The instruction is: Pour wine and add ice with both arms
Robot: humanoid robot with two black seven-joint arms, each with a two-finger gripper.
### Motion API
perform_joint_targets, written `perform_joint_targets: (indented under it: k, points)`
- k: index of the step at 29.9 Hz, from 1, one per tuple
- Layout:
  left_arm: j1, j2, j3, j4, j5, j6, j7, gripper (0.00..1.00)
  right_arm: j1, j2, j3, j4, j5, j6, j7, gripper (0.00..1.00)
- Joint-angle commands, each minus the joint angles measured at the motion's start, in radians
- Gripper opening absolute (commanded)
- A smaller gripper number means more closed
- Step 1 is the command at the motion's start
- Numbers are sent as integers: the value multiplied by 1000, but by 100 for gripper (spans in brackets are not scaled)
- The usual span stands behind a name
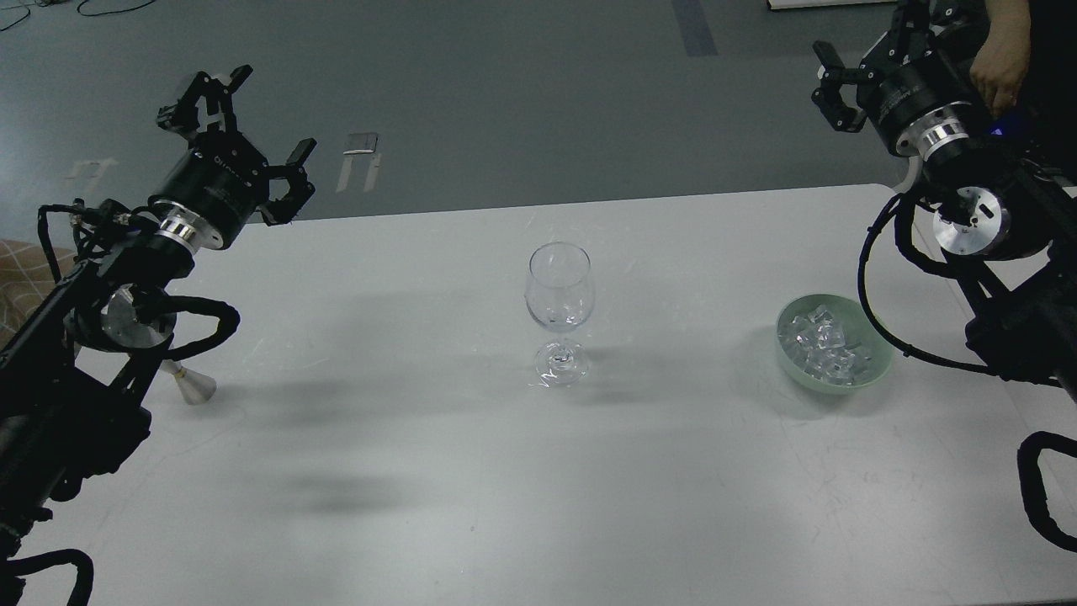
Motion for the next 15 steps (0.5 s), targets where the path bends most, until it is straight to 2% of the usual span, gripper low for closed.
perform_joint_targets:
  k: [1, 13, 15]
  points:
    - [-7, -12, 1, -1, 0, 14, 11, 99, -4, 5, 0, 1, 0, 0, 1, 100]
    - [-16, -23, -2, -3, -3, 49, 11, 99, -6, 3, 0, 1, -7, -1, 1, 100]
    - [-16, -23, -2, -1, -10, 50, 22, 99, -6, 3, 0, 1, -8, -6, 1, 100]
